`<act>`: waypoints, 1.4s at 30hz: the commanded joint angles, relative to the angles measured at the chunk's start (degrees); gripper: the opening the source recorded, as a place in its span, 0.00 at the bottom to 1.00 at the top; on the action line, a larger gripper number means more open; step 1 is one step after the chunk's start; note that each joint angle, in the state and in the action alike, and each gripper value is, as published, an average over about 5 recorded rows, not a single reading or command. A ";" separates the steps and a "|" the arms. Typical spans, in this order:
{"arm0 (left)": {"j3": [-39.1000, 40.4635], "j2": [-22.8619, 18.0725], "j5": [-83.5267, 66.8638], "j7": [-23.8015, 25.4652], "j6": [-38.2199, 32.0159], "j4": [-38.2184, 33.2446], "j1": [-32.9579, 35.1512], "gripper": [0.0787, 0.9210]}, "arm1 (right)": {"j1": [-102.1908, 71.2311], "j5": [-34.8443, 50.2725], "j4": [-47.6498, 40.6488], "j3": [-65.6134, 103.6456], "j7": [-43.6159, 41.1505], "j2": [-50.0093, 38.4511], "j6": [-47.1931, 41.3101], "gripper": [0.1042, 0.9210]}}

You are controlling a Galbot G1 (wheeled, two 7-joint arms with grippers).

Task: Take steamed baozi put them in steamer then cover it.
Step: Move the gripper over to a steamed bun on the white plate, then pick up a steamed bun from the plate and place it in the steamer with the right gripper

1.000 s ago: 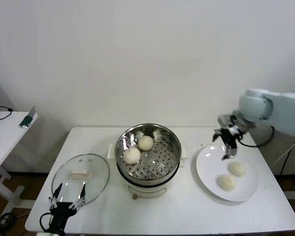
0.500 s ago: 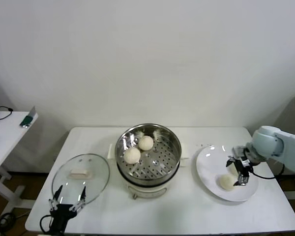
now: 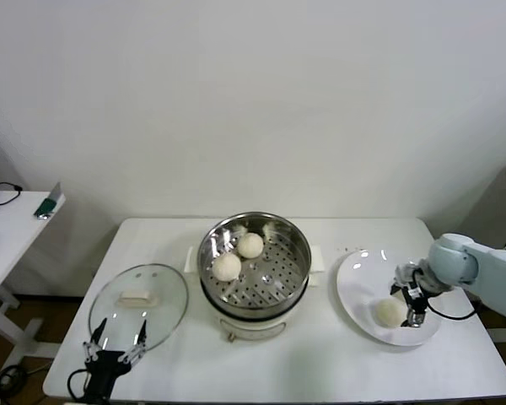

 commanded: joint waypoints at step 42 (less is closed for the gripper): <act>-0.07 -0.67 0.47 -0.38 -0.14 -0.42 0.33 0.88 | 53.57 4.34 12.11 -15.65 -4.93 34.96 37.49 0.70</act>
